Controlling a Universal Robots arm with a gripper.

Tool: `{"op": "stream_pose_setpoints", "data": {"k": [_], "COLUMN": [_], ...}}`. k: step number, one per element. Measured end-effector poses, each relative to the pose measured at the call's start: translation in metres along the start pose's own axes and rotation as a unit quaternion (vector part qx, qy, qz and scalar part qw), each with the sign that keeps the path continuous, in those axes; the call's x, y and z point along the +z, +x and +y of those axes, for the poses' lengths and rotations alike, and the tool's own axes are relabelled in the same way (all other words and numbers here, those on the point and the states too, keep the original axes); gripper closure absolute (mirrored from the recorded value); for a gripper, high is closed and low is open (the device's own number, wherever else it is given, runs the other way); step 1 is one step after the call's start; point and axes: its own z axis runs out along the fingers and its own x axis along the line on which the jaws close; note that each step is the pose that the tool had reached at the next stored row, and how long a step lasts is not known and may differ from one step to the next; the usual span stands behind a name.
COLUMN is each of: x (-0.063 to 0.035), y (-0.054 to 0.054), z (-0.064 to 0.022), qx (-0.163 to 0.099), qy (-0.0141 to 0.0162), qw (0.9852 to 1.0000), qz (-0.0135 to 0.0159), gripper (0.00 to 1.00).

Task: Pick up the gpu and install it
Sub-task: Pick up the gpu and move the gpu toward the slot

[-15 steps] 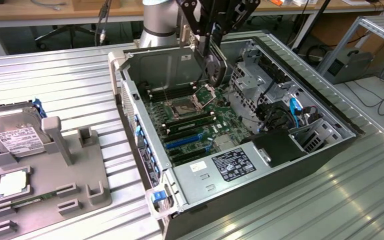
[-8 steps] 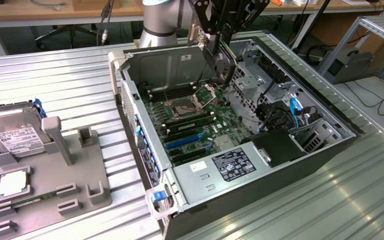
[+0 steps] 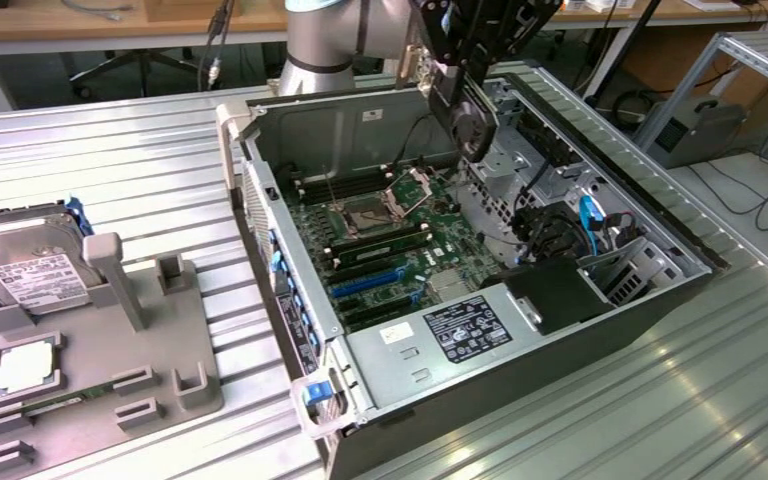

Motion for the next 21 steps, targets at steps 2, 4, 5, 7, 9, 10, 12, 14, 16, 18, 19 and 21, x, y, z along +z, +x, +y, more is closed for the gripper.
{"op": "stream_pose_setpoints", "data": {"k": [2,4,5,7,9,10,12,14,16,18,19,21], "x": [0.0001,0.0004,0.0005,0.0007,0.001,0.0012,0.0013,0.0016,0.0019,0.0021,0.0021,0.0024], "y": [-0.004,-0.012,-0.015,-0.022,-0.031,-0.037,-0.044,-0.051,-0.057,-0.063,-0.065,-0.072], "z": [0.0003,0.0011,0.0014,0.002,0.0027,0.0032,0.0035,0.0038,0.004,0.0042,0.0043,0.0046], "qx": [0.0,0.0,0.0,-0.001,-0.001,-0.002,-0.002,-0.002,-0.002,-0.002,-0.002,-0.002], "qy": [-0.0001,-0.0002,-0.0002,-0.0003,-0.0005,-0.0006,-0.0006,-0.0006,-0.0006,-0.0006,-0.0007,-0.0006], "qw": [1.0,1.0,1.0,1.0,1.0,1.0,1.0,1.0,1.0,1.0,1.0,1.0], "qz": [0.0,0.0,0.0,0.0,0.0,0.0,0.0,0.0,0.0,0.0,0.0,0.0], "gripper": [0.73,0.73,0.73,0.73,0.73,0.73,0.73,0.73,0.73,0.73,0.73,0.73]}}
